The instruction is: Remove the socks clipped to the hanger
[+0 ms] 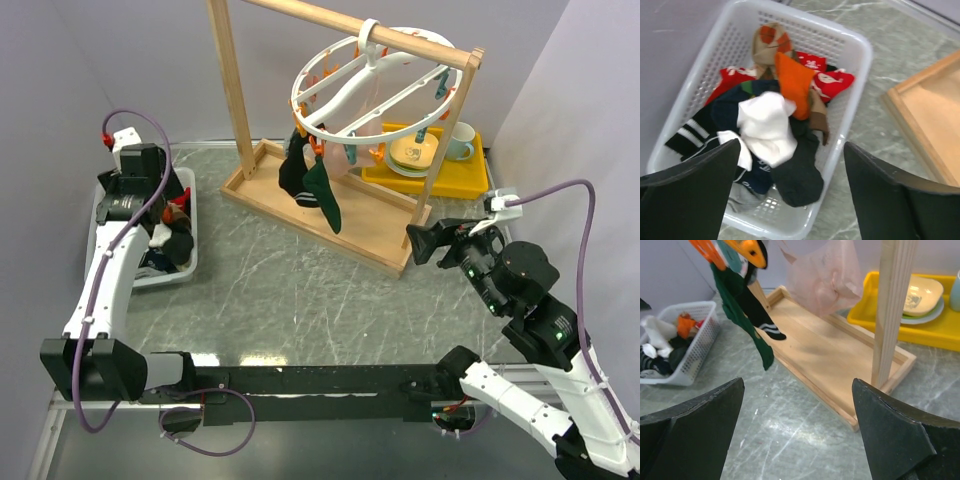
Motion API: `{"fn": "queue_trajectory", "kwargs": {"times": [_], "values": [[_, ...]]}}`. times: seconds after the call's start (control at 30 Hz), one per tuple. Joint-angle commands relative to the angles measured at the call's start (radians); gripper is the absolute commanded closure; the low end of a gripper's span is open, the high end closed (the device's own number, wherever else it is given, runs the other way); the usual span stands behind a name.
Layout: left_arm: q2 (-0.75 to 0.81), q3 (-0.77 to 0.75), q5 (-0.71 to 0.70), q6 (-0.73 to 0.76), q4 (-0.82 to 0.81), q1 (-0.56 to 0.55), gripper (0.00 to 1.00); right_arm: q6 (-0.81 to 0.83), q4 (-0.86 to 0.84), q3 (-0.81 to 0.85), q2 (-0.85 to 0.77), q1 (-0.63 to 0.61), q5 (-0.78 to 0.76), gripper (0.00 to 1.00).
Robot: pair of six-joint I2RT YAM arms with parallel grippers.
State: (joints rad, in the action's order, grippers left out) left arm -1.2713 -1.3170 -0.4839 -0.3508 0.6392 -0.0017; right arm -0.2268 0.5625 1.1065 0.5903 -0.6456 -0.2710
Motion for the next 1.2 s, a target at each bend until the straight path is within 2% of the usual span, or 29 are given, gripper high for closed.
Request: {"fn": "queue_trajectory", "kwargs": {"times": [0.0,0.13,0.2,0.33,0.43,0.53,0.57,0.67,0.77,0.9,1.03,1.17], "values": [[0.108,-0.007,0.113,0.009,-0.059,-0.001,0.07,-0.011,0.037,0.007,-0.032,-0.005,-0.033,0.03],[0.193,-0.007,0.324,-0.007,-0.059,-0.001,0.04,-0.011,0.036,0.0,-0.033,-0.005,-0.017,0.03],[0.211,-0.004,0.379,-0.022,-0.059,-0.029,0.02,-0.013,0.03,-0.011,-0.032,-0.005,-0.01,0.03],[0.26,0.016,0.38,-0.045,-0.059,-0.11,0.01,-0.032,0.031,-0.03,-0.023,-0.006,0.016,0.03],[0.299,0.068,0.444,-0.066,-0.101,-0.162,0.01,-0.052,0.042,-0.043,-0.021,-0.006,0.048,0.03],[0.317,0.136,0.475,-0.108,-0.188,-0.262,0.01,-0.075,0.065,-0.048,-0.029,-0.005,0.056,0.03],[0.319,0.151,0.473,-0.115,-0.229,-0.335,0.01,-0.08,0.071,-0.047,-0.032,-0.006,0.058,0.03],[0.313,0.212,0.436,-0.139,-0.338,-0.452,0.03,-0.101,0.094,-0.039,-0.037,-0.005,0.067,0.03],[0.309,0.272,0.455,-0.155,-0.446,-0.507,0.05,-0.124,0.106,-0.039,-0.041,-0.006,0.101,0.03],[0.274,0.306,0.479,-0.172,-0.631,-0.547,0.01,-0.155,0.132,-0.036,-0.038,-0.005,0.124,0.03],[0.141,0.213,0.489,-0.145,-0.625,-0.612,0.01,-0.187,0.143,-0.03,-0.04,-0.005,0.145,0.03],[0.018,0.121,0.487,-0.088,-0.631,-0.627,0.01,-0.204,0.149,-0.025,-0.052,-0.005,0.145,0.03]]}}
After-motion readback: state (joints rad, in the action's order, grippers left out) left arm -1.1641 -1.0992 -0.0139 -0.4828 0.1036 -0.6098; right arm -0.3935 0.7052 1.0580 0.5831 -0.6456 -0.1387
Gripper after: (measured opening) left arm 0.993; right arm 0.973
